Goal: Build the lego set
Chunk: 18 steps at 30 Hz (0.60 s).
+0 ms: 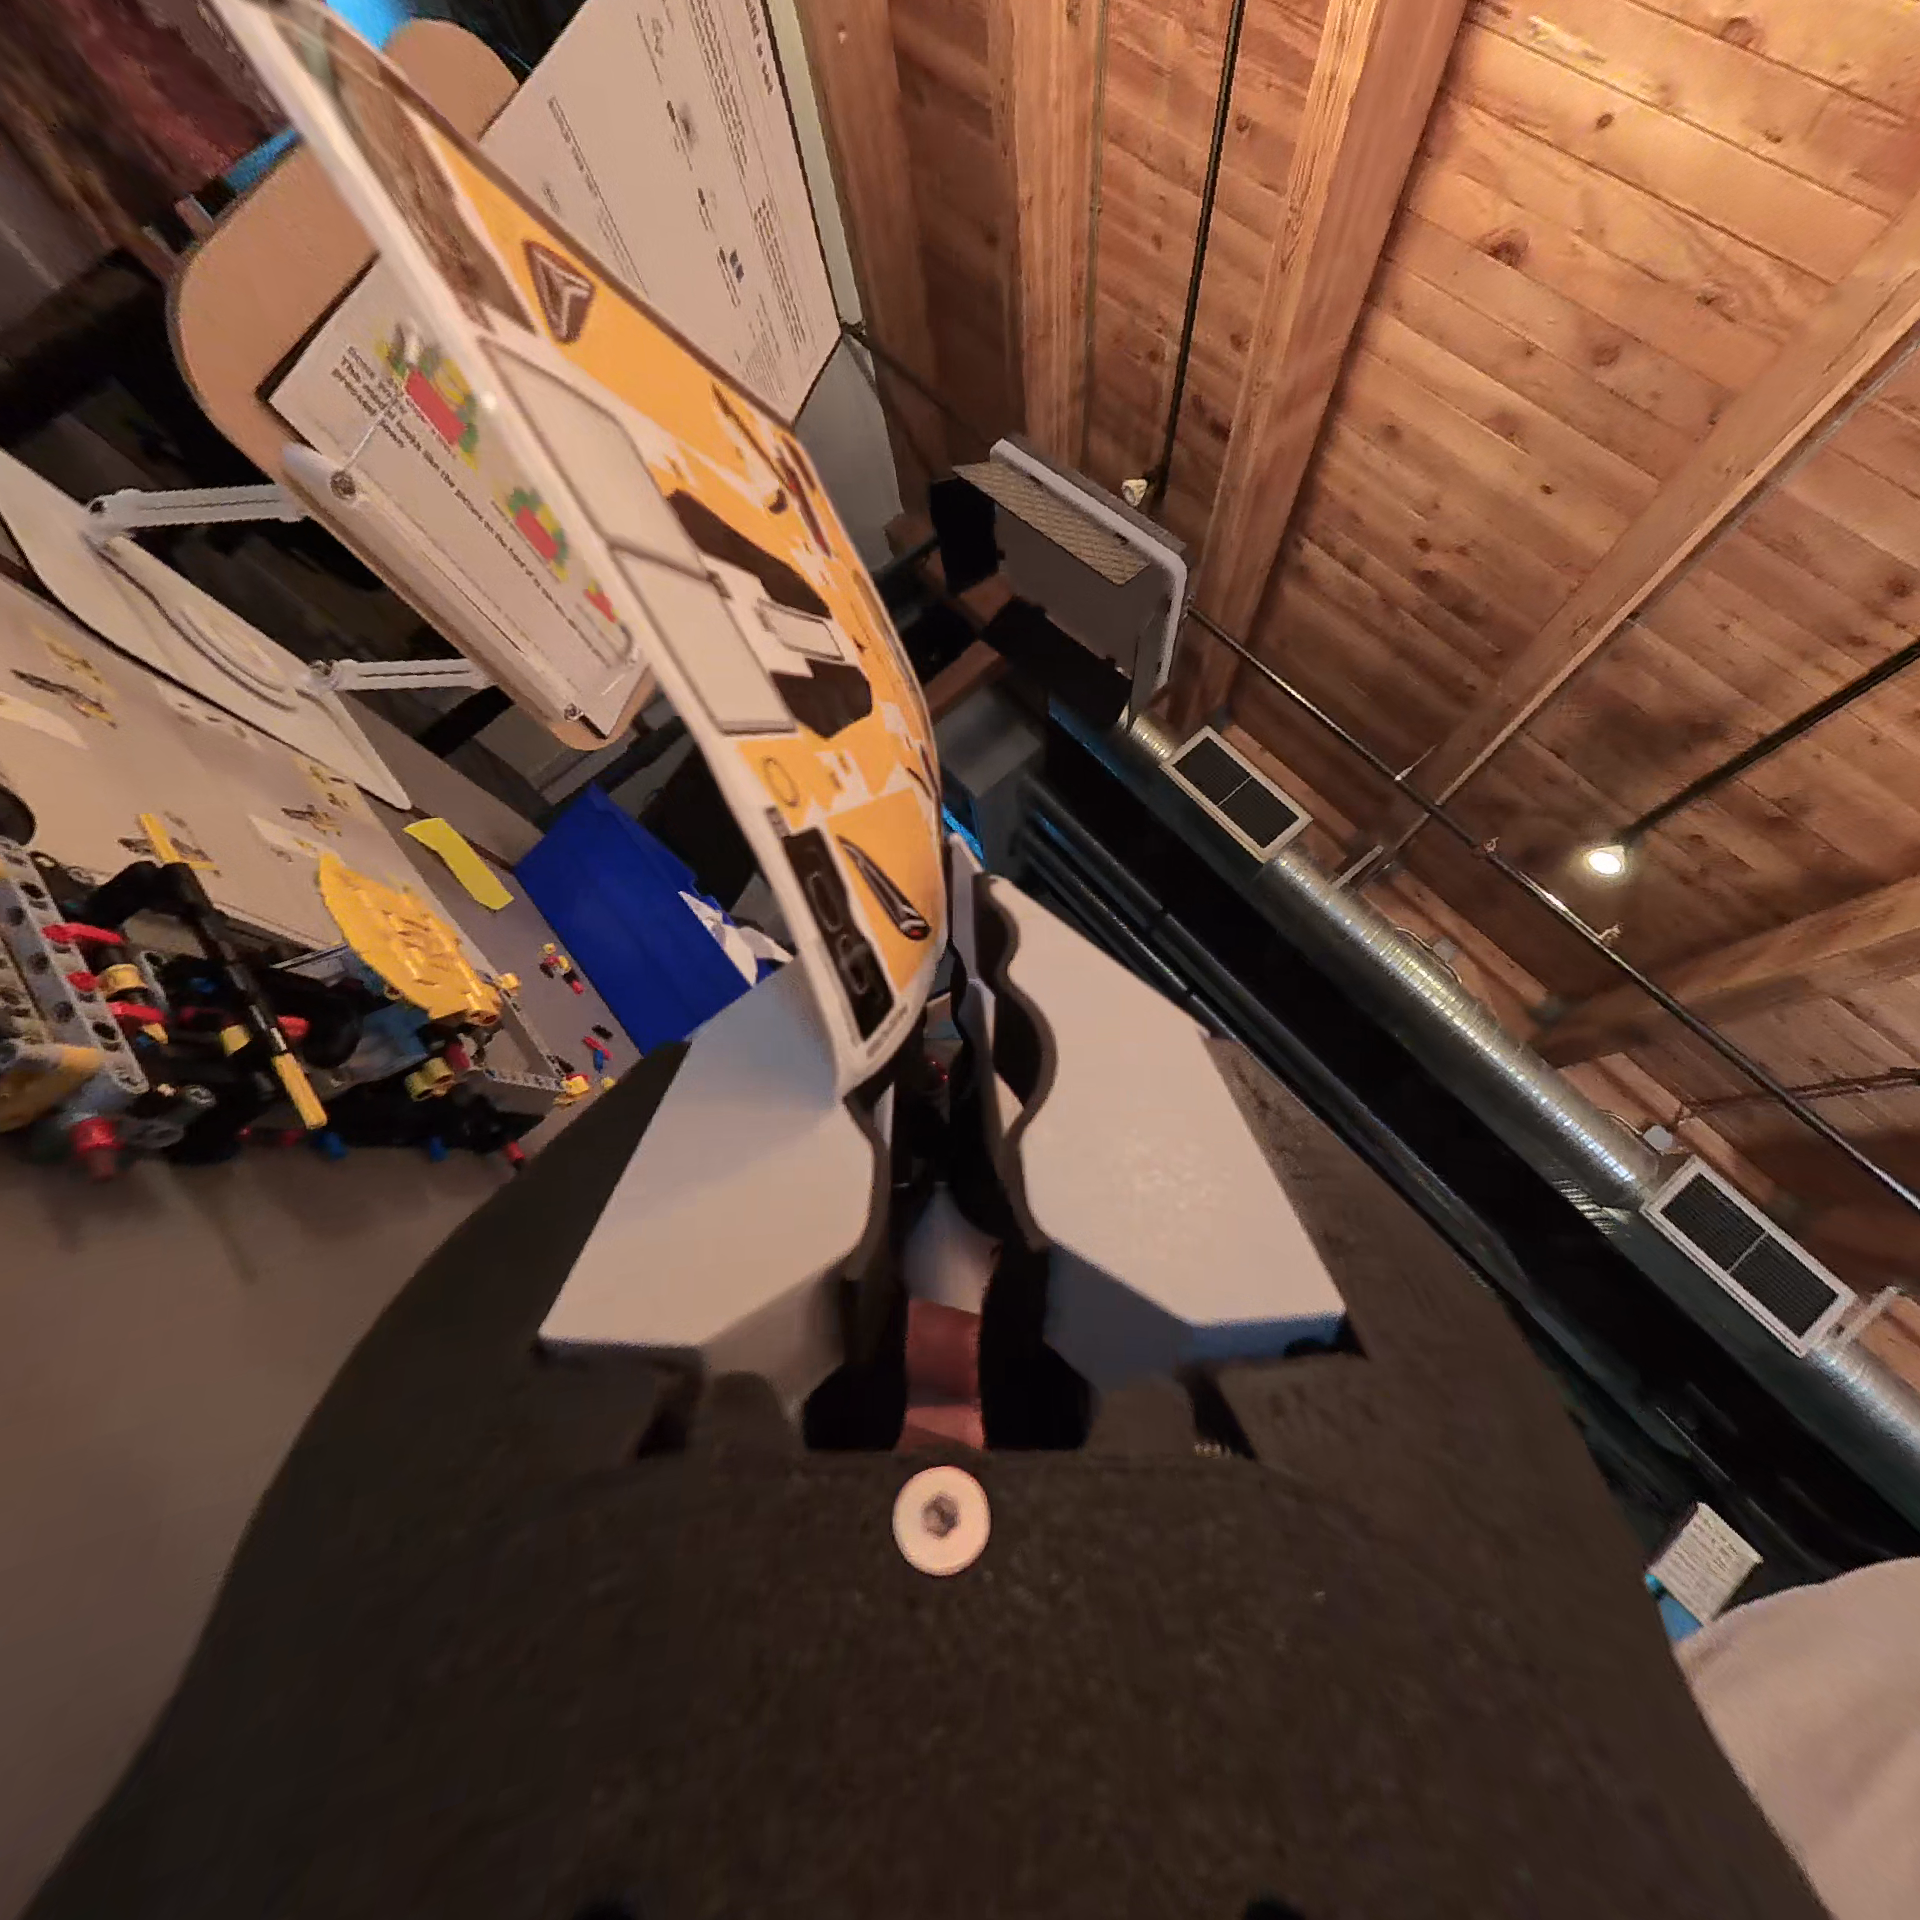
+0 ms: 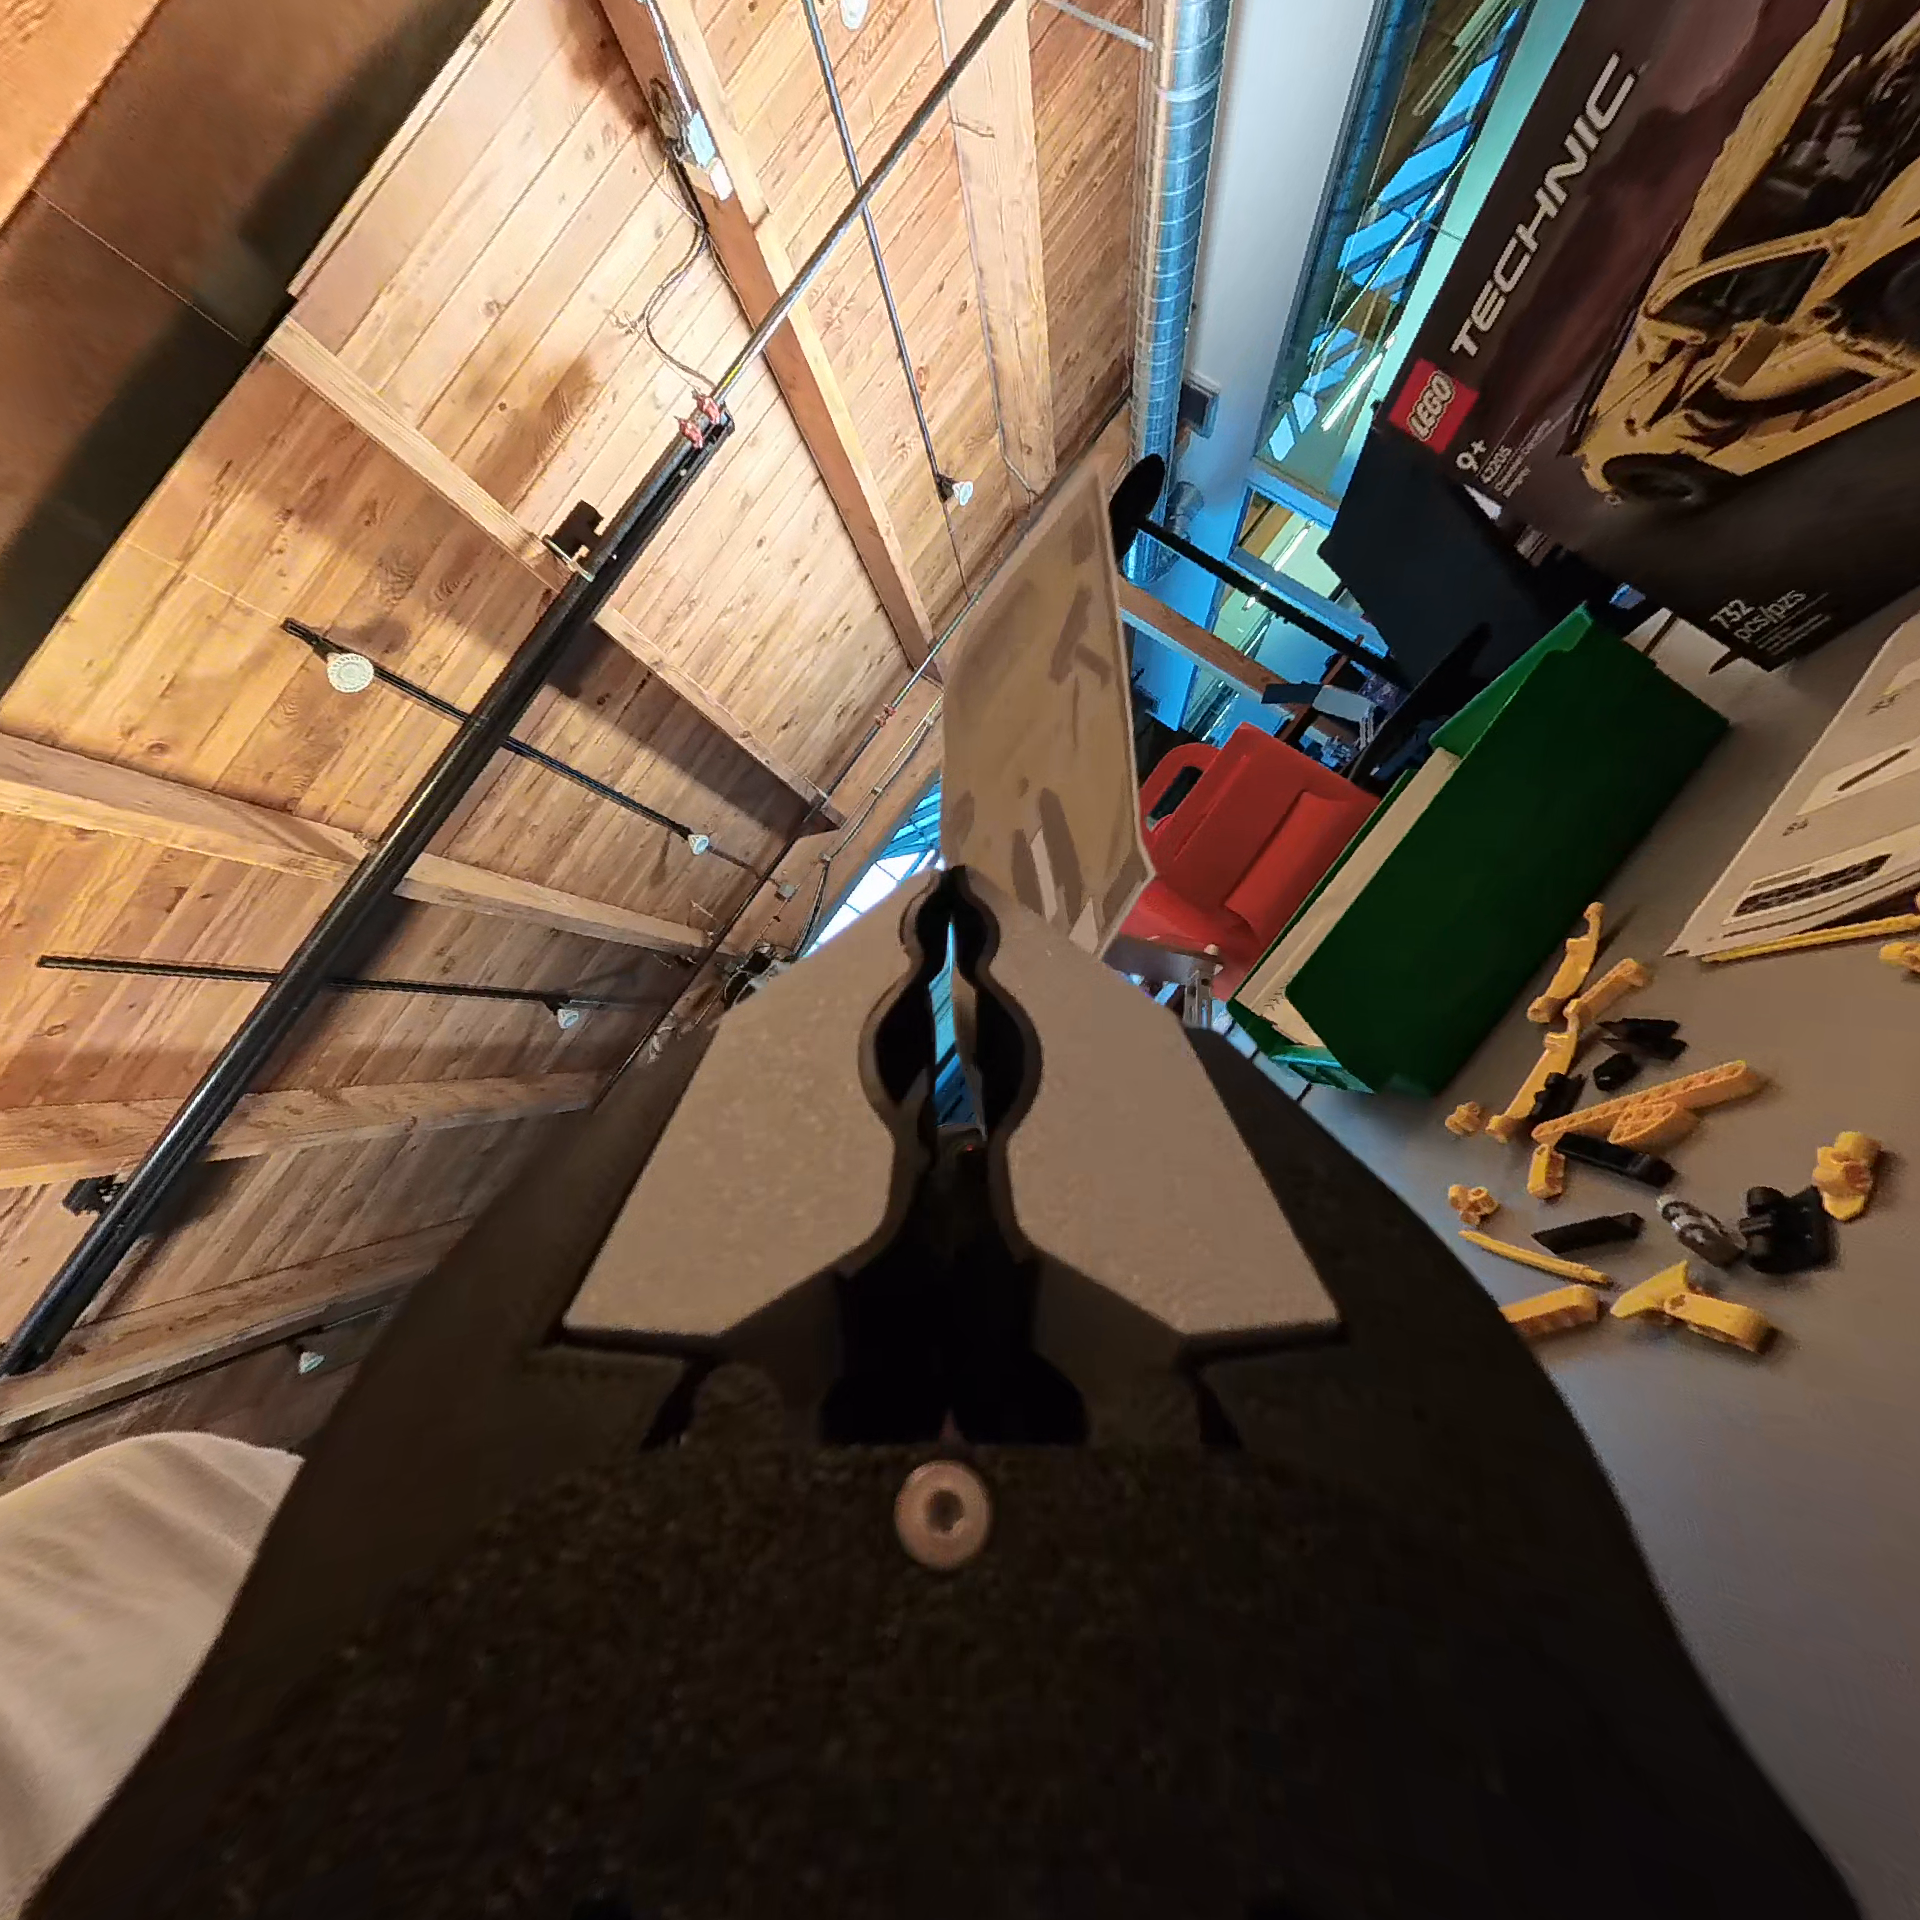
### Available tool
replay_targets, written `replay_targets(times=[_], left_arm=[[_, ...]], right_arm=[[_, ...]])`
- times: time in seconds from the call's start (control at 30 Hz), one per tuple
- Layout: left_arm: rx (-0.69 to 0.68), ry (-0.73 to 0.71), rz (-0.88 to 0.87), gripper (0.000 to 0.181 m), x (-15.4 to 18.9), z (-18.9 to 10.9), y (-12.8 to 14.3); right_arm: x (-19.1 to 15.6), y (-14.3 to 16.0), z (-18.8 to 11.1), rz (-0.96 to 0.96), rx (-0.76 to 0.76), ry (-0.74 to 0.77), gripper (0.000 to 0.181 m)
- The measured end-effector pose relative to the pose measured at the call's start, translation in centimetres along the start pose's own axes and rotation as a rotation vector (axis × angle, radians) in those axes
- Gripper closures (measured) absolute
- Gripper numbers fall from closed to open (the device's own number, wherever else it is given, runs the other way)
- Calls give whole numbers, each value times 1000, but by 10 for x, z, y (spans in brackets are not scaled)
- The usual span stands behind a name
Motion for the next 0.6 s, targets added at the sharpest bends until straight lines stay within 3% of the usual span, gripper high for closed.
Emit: replay_targets(times=[0.2, 0.37, 0.6], left_arm=[[-10, -20, 47, 181, -1, -3, -5], [-22, 17, 37, 181, 2, -8, -12], [-36, 33, 54, 181, 4, -7, -6]], right_arm=[[3, 2, 1, 12, -30, 11, 181], [-1, 9, -1, -72, -152, -8, 181], [-3, 6, -1, -63, -117, -11, 181]])
Point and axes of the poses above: each gripper's, where its closed fingertips meet, z out along the fingers, y out of its underside, x = y × z across the jaws, the point moved 1 cm from there along -z, back along the fingers, and after that the axes turned 11 degrees about x, right-handed, at the moved point
